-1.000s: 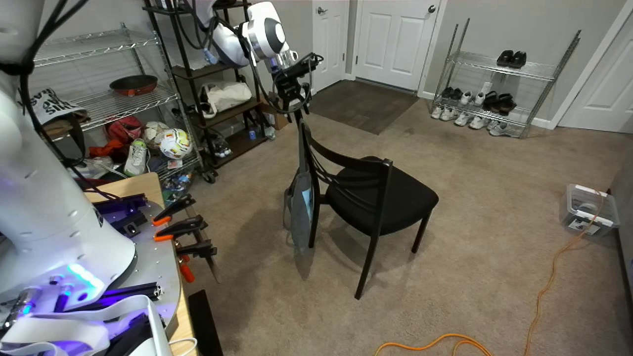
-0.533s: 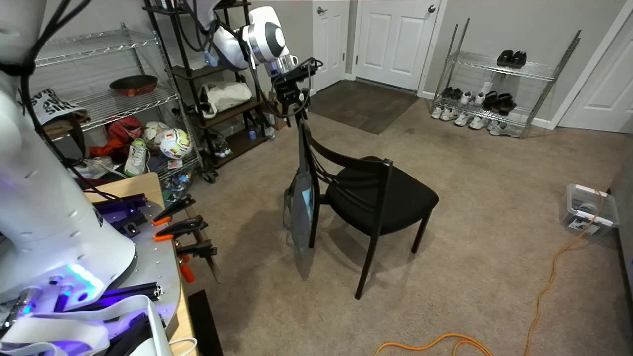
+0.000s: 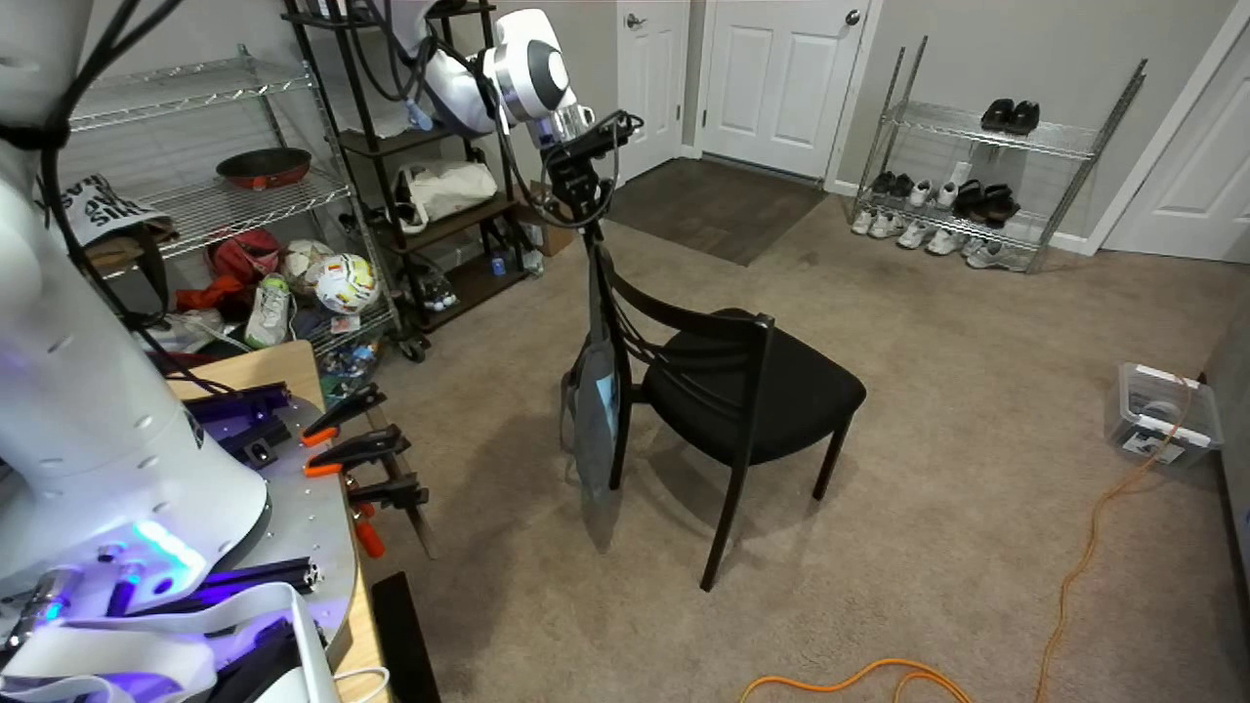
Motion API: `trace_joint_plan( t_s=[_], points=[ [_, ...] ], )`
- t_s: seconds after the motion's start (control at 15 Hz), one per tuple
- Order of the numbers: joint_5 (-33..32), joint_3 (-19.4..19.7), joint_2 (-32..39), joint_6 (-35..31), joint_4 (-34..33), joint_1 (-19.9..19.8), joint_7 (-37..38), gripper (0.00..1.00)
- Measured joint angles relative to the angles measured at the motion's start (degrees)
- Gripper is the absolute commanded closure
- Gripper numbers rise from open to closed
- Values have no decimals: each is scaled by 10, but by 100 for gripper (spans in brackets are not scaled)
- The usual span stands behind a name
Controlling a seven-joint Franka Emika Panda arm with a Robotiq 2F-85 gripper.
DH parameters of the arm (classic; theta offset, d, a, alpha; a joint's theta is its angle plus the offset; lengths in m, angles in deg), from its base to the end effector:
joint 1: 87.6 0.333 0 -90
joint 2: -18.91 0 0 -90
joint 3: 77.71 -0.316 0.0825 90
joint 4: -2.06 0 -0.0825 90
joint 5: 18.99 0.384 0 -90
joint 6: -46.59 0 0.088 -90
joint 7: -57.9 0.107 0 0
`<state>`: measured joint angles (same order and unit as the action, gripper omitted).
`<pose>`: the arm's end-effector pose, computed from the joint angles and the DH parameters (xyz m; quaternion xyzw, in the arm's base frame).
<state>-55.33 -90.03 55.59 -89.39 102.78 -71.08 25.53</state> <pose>0.5903 0.3040 0.2102 0.7271 0.6690 0.0000 0.1543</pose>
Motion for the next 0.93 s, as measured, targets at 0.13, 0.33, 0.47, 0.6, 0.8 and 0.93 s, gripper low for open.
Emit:
trace_joint_plan(
  t_s=[0.13,0.33,0.47,0.6,0.8,0.93],
  points=[
    [0,0,-2,0,-2,-1,0,98],
    [0,-1,-6,-1,-1,0,0,99],
    [0,-3,-10,-7,0,1,0,99],
    [-2,-4,-20,-18,3,3,0,99],
    [-5,-5,-45,-38,10,5,0,99],
    [-5,-5,-61,-49,13,7,0,99]
  ],
)
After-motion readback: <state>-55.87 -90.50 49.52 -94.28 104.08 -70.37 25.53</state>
